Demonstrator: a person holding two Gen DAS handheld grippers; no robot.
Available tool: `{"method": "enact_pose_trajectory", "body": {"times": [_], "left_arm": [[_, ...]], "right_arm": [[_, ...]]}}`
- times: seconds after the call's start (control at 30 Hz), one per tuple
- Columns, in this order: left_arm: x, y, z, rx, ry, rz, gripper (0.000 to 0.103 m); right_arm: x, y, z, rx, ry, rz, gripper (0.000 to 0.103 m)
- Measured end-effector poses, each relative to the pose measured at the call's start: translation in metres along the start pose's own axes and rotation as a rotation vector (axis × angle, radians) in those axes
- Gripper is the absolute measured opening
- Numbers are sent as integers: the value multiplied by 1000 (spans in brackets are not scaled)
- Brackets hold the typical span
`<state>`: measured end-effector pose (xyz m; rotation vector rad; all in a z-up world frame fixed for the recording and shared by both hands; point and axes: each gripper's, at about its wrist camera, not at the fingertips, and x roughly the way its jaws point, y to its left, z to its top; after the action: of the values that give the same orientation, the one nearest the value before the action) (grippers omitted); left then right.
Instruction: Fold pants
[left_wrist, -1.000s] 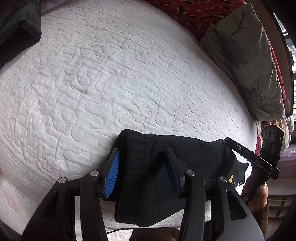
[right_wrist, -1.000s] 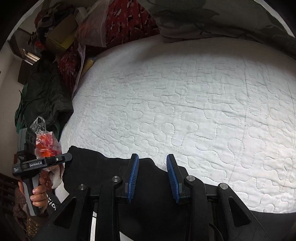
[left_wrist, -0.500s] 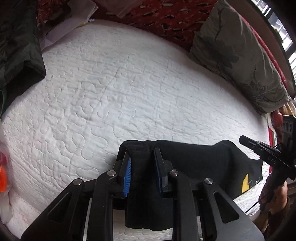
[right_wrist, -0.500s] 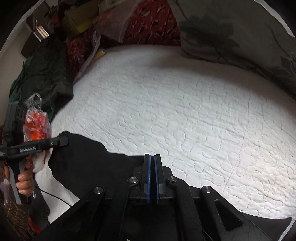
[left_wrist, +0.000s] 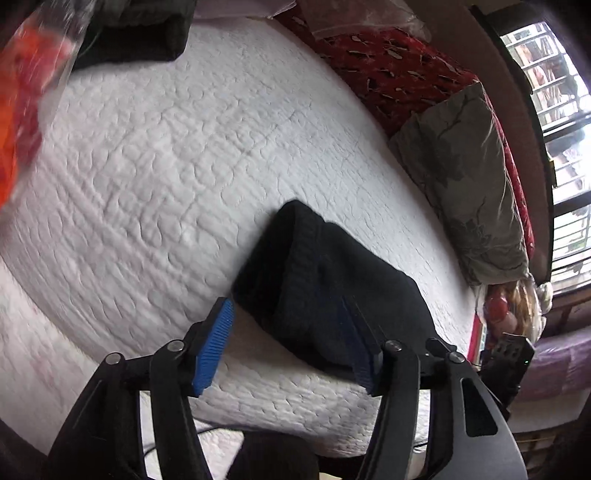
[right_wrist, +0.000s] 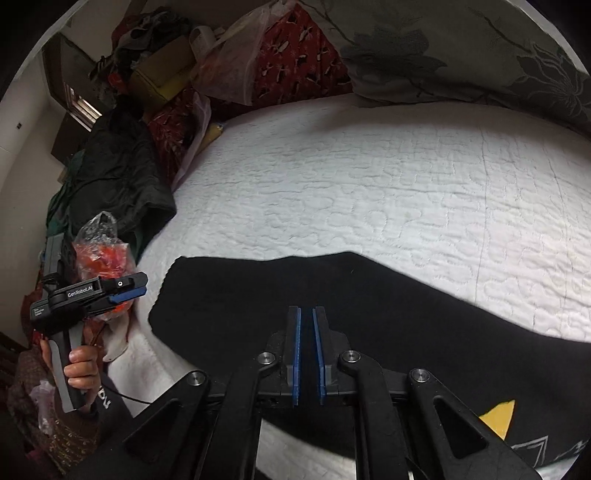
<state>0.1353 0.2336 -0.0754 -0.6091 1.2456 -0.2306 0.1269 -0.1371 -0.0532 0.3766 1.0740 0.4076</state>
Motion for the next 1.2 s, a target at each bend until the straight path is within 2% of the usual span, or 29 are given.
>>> {"method": "enact_pose_trajectory", "body": {"times": [0.07, 0.13, 0.23, 0.3, 0.37, 0.47, 0.53, 0.63, 0.77, 0.83, 0.87, 0.93, 0.97, 1.0, 1.13, 1.2], "left_arm": [[13, 2, -12, -39, 41, -43, 60], [23, 6, -16, -96, 69, -71, 60], [41, 4, -17, -175, 101, -138, 60], [44, 1, -17, -174, 103, -133, 60], [45, -5, -17, -166, 103, -121, 60], [51, -11, -12, -175, 116, -120, 60], [59, -15, -9, -185, 120, -105, 60], [65, -10, -8, -215, 133, -94, 60], [70, -3, -4, -255, 138, -86, 60], [72, -1, -2, -263, 136, -82, 60], [73, -2, -1, -262, 137, -75, 57], [73, -3, 3, -248, 143, -65, 31], [73, -5, 6, -235, 154, -57, 17], [70, -7, 9, -222, 154, -62, 16], [39, -24, 16, -95, 78, -87, 14], [36, -25, 14, -14, 42, -24, 14]], "right_arm": [[-5, 1, -20, 21, -2, 22, 20], [-10, -8, -36, 76, -5, 14, 20], [-25, -35, -57, 195, -29, -20, 20], [-49, -62, -69, 288, -68, -47, 20], [-85, -95, -80, 373, -132, -106, 24], [-138, -145, -100, 489, -212, -248, 41], [-160, -173, -112, 547, -234, -321, 42], [-163, -201, -124, 615, -227, -343, 42], [-153, -215, -124, 616, -234, -408, 42], [-146, -220, -121, 636, -237, -401, 42], [-140, -220, -119, 643, -234, -399, 42], [-133, -222, -117, 638, -229, -392, 39], [-131, -222, -115, 633, -235, -385, 29], [-131, -223, -114, 631, -241, -378, 11], [-140, -221, -114, 675, -284, -287, 10], [-151, -217, -115, 688, -318, -227, 10]]}}
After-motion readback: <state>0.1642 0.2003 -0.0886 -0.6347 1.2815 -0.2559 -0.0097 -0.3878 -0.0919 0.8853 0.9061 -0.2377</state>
